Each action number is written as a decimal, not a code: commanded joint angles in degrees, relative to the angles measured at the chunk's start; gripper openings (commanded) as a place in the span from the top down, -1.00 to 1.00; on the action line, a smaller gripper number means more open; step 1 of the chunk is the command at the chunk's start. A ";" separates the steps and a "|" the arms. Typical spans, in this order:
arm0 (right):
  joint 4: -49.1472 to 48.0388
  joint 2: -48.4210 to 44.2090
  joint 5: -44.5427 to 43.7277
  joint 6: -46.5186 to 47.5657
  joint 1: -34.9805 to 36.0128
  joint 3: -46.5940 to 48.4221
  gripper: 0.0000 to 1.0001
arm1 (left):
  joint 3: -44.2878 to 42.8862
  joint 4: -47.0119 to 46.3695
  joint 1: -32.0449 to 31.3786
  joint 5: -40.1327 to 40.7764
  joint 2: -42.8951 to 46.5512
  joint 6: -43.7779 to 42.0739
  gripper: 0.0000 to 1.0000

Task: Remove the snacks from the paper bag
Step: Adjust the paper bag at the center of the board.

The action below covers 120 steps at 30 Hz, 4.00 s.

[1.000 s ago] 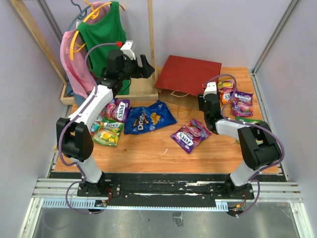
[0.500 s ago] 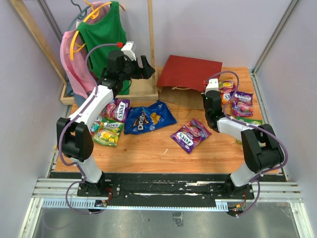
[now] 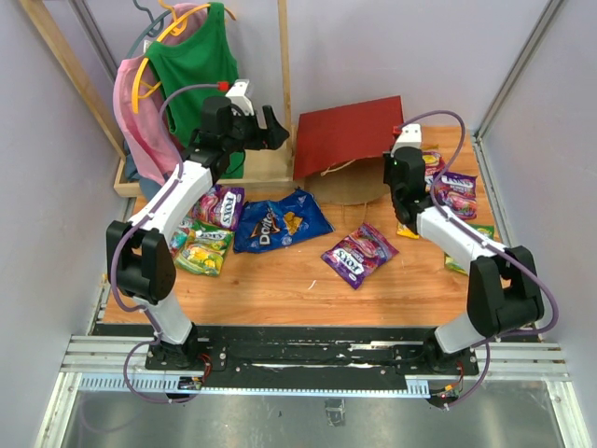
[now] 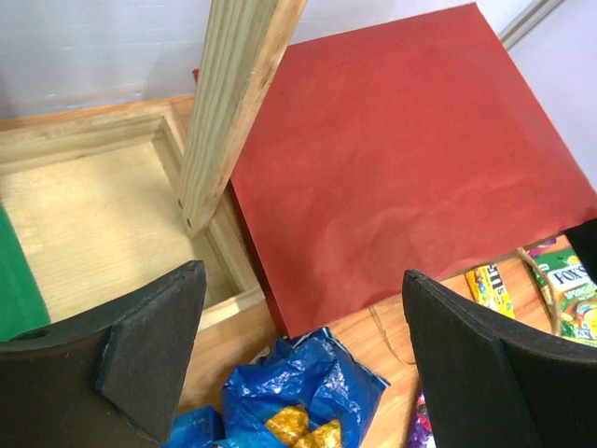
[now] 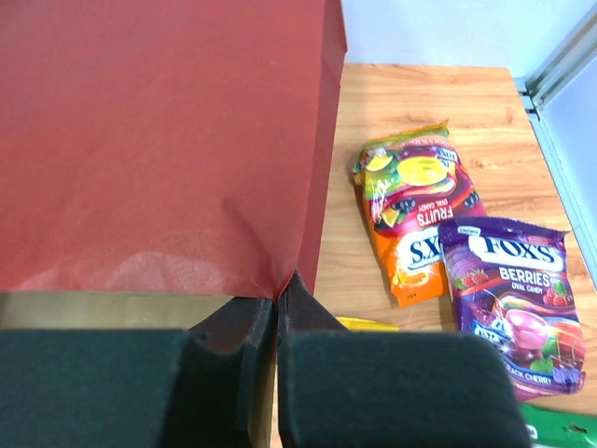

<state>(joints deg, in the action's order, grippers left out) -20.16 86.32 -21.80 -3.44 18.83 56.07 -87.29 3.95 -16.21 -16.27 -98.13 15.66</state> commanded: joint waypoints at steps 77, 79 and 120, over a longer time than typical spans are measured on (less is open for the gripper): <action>24.65 8.77 28.79 20.27 12.45 39.23 -0.60 | 17.95 -31.63 -12.53 5.45 4.93 -13.70 -0.75; 24.64 7.33 26.93 20.50 12.40 37.93 -0.63 | 17.82 -31.54 -12.53 5.55 4.88 -13.85 -0.75; -17.04 -9.71 4.63 -39.01 8.50 -25.19 -0.56 | 13.76 -27.34 -10.85 5.12 1.62 -12.05 -0.79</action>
<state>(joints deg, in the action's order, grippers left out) -26.89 71.81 -16.67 -35.94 26.22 32.95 -71.68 -22.79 -27.38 -9.61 -96.03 3.09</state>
